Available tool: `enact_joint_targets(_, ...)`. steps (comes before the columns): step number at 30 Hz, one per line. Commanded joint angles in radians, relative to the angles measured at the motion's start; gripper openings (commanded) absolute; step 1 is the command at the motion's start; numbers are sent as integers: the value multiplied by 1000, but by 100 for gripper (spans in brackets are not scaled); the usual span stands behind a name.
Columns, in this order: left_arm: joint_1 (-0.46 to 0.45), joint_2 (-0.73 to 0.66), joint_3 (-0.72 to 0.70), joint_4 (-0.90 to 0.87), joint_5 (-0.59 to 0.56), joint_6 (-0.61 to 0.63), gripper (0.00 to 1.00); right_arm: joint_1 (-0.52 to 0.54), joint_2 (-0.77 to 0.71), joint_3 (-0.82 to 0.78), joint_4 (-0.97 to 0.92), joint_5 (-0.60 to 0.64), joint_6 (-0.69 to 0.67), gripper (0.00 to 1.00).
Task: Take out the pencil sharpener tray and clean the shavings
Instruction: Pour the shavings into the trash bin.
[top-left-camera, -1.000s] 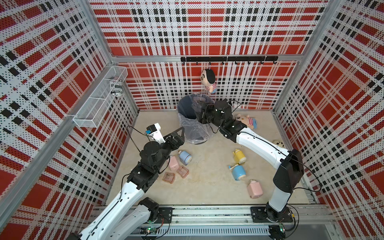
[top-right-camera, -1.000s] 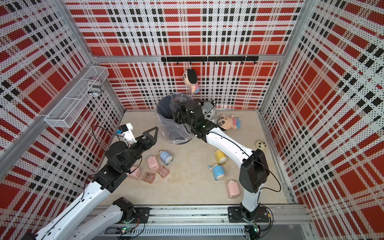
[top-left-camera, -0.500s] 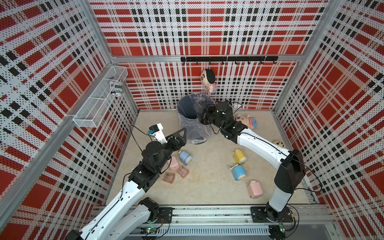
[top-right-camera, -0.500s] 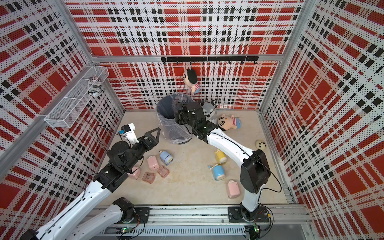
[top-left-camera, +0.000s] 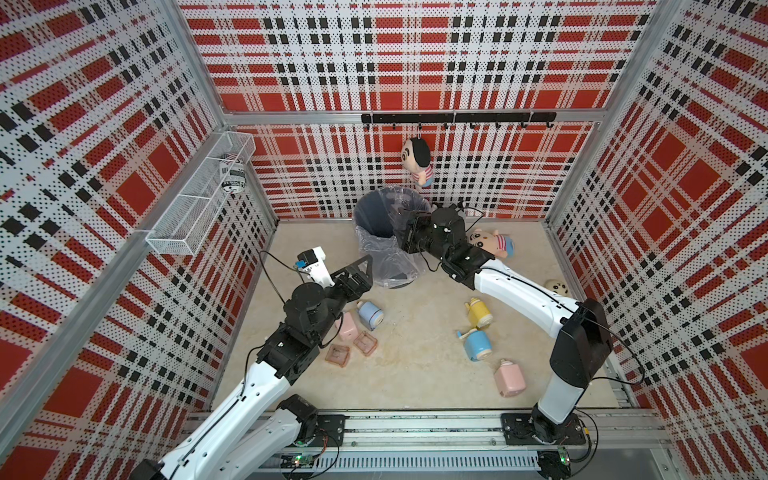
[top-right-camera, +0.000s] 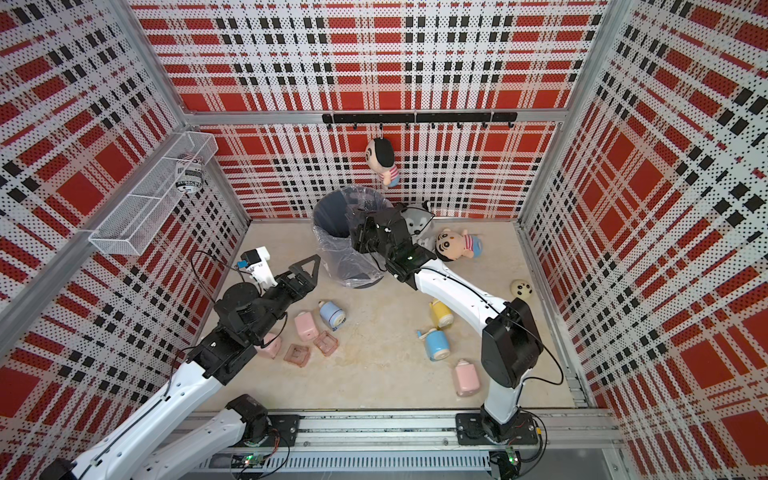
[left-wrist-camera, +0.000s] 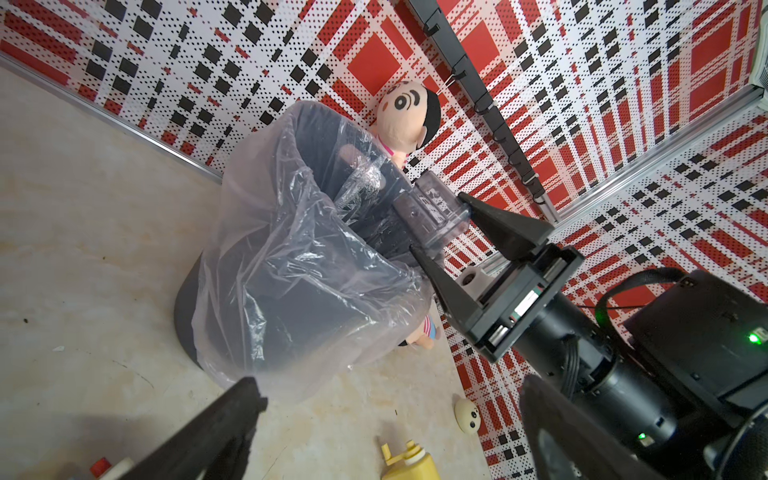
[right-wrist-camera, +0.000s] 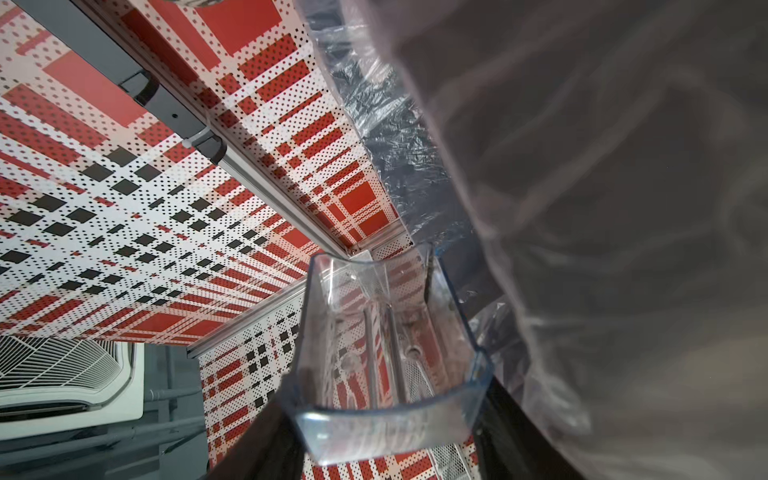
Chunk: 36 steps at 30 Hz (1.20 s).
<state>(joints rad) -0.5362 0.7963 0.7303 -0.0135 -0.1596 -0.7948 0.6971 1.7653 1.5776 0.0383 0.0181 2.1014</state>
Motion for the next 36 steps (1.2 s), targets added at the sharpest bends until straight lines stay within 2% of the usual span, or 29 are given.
enact_joint_targets(1, -5, -7, 29, -6, -8, 20, 98, -5, 5, 82, -51, 1, 218, 48)
enact_joint_targets(4, -7, -18, 23, -11, -10, 21, 98, -3, 4, 101, -70, 10, 204, 49)
enact_joint_targets(12, -6, -20, 15, -13, -15, 23, 98, -4, 12, -5, -16, -5, 238, 48)
enact_joint_targets(23, -6, -20, 23, -16, -18, 30, 98, 1, 28, 121, -84, 6, 169, 49)
enact_joint_targets(31, -4, -8, 15, -14, -14, 32, 98, -1, 25, 0, -37, -8, 178, 48)
enact_joint_targets(36, -4, -12, 22, -17, -11, 34, 98, -4, 10, 4, -44, -13, 120, 48)
